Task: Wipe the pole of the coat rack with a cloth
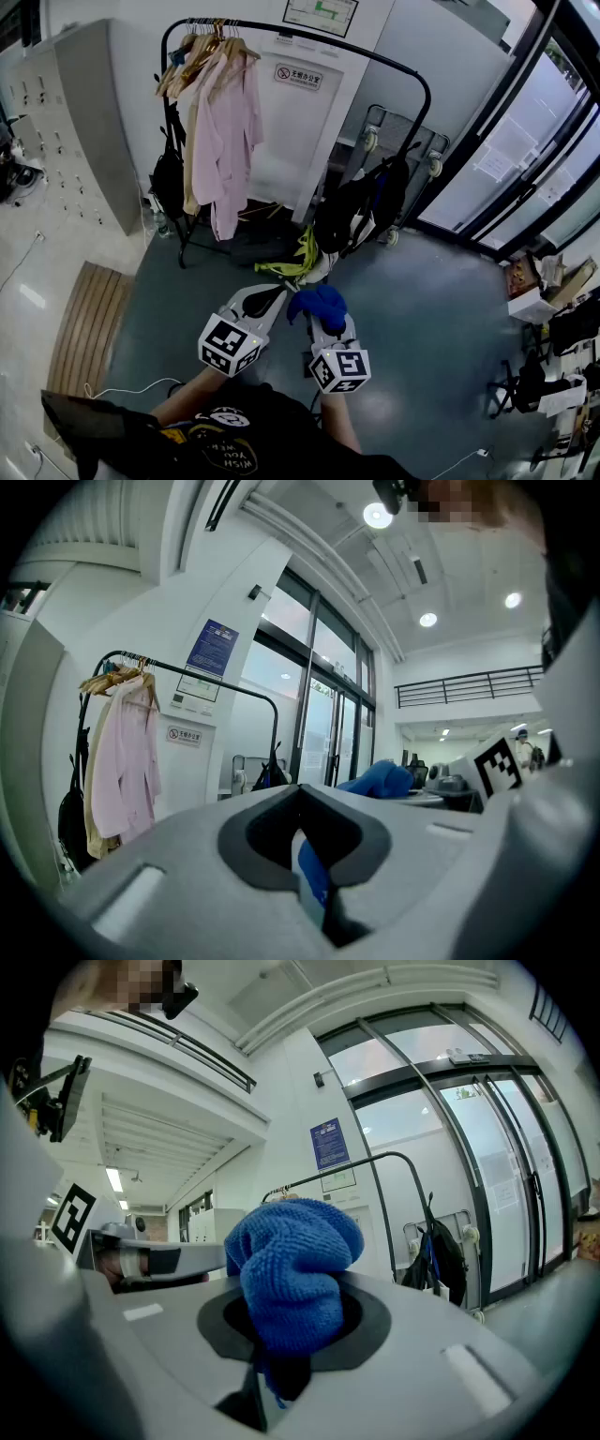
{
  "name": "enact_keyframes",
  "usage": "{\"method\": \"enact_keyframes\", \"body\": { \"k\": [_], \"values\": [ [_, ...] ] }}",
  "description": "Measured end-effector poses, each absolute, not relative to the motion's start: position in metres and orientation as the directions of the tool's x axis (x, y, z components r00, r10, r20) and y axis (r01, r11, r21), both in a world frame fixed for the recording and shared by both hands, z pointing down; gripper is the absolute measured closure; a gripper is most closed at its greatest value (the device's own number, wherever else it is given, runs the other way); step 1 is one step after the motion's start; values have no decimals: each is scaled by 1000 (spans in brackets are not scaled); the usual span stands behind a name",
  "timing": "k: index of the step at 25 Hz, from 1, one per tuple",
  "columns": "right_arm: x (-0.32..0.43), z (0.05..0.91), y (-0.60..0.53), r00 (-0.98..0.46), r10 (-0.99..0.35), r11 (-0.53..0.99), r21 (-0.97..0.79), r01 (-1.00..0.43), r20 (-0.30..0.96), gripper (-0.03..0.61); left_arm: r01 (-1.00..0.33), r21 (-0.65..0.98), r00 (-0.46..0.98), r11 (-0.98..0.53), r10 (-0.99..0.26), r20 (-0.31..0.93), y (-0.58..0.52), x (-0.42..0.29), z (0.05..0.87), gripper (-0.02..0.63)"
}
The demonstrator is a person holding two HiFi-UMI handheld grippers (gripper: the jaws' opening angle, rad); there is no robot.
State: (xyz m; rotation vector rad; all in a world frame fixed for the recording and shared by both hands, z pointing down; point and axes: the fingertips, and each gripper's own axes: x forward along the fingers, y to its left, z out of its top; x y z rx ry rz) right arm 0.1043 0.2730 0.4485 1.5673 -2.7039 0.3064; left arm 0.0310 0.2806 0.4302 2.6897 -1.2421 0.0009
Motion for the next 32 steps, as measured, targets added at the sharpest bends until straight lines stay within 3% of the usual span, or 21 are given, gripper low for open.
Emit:
{"method": "enact_keyframes", "body": {
  "k": [22,32],
  "values": [
    [51,471,216,-479,-871,450,-219,-866,108,492,-746,187,663,-639,-740,117,226,-35,462,611],
    [69,478,91,-455,-885,428,-211,-879,103,492,-738,160,673,-656,-733,97,112,-22,464,611]
  ]
}}
